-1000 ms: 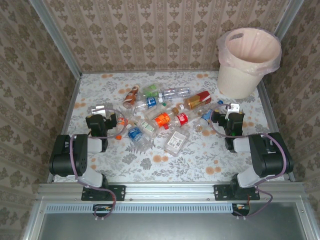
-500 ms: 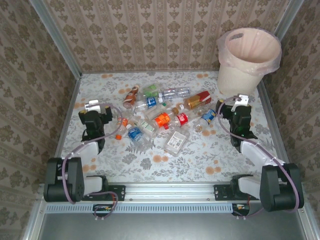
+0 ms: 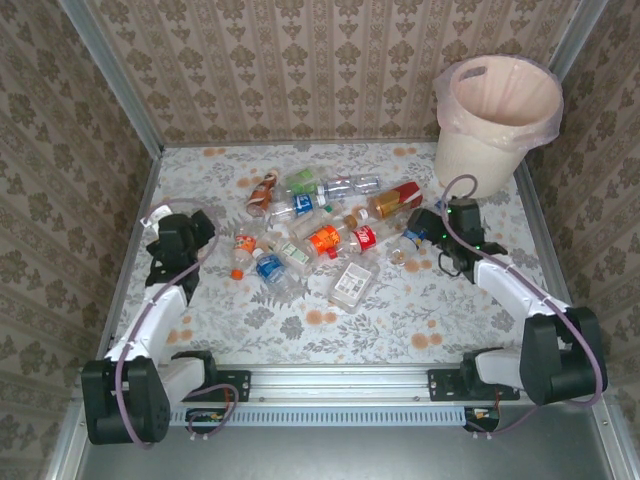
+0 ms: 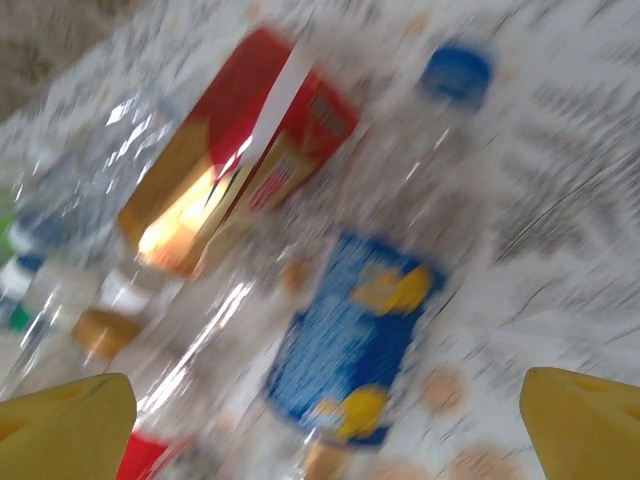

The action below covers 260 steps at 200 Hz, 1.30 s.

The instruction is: Put the plastic bottles in the bin

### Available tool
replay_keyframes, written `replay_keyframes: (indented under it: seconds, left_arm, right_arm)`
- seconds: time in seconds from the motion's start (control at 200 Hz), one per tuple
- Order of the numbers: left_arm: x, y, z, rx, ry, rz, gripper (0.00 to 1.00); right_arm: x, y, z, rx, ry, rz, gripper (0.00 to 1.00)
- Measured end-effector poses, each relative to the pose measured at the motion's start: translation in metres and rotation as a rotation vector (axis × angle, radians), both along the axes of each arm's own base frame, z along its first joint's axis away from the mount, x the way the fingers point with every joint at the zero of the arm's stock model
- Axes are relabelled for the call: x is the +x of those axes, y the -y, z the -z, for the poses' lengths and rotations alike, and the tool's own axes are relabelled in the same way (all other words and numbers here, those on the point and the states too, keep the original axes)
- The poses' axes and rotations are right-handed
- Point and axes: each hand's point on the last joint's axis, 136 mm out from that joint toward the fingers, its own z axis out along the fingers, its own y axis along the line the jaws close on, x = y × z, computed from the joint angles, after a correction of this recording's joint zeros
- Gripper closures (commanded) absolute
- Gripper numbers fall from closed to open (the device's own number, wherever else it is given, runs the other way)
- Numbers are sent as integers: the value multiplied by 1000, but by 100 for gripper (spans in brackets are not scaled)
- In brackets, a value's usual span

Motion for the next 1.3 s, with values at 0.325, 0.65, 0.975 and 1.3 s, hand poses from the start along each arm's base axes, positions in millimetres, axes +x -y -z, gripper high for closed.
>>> replay_keyframes:
  seconds: [0.325,0.65,0.975,1.3]
  left_arm:
    - [-6,48,-4,-132,-132,107,0]
    - [-29,117,45,-139,-405,253,0]
    - [-2,117,93,-112,-616,369,1]
    - [34,123,118,-75,-672,455,20]
  right_arm:
    - [-55,-101,9,54,-153,-199,0]
    - [-72,-142,19,60,-204,-254,0]
    - [-67,-135,20,27,-185,-210,0]
    - [-64,-126,11,11,-142,-180,0]
